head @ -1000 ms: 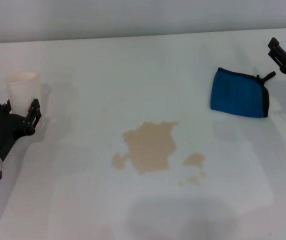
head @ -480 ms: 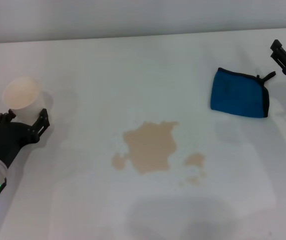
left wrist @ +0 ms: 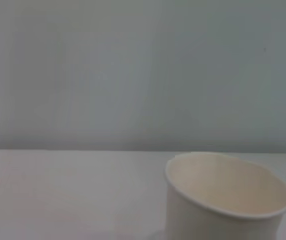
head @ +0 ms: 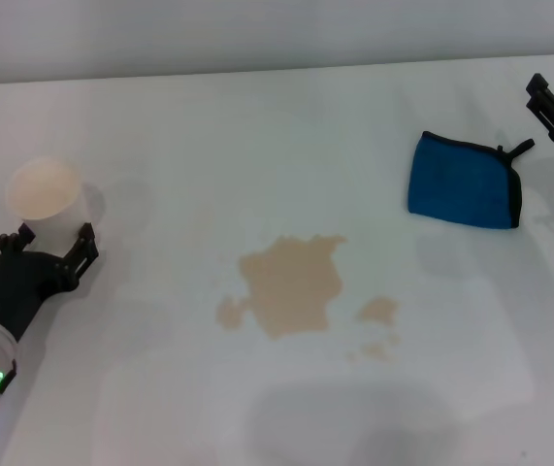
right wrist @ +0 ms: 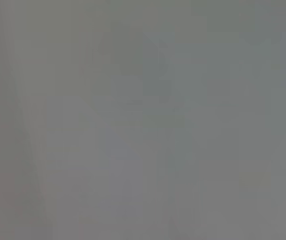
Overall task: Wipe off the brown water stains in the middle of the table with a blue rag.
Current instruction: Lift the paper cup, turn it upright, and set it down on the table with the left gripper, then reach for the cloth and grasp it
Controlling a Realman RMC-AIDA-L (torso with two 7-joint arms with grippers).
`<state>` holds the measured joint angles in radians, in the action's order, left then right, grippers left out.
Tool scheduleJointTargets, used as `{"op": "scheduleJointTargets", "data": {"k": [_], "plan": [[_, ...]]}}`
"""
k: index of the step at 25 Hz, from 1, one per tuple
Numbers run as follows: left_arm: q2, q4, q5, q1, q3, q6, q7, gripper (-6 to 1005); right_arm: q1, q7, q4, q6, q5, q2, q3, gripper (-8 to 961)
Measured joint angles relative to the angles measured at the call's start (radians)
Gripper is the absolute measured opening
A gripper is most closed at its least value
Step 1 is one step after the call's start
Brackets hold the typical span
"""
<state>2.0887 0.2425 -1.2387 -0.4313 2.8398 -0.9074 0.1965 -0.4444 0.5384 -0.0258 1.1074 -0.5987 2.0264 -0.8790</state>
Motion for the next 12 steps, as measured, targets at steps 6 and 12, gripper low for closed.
{"op": "scheduleJointTargets", "data": {"k": [6,12], "plan": [[-0.003,0.025,0.01,0.028,-0.002,-0.011,0.002,786,0.001,0.0,0.008,0.0,0.016,0.0,0.0,830],[-0.002,0.035,0.01,0.07,0.001,-0.086,0.007,786,0.002,0.002,0.012,0.0,0.016,0.0,0.0,829]]}}
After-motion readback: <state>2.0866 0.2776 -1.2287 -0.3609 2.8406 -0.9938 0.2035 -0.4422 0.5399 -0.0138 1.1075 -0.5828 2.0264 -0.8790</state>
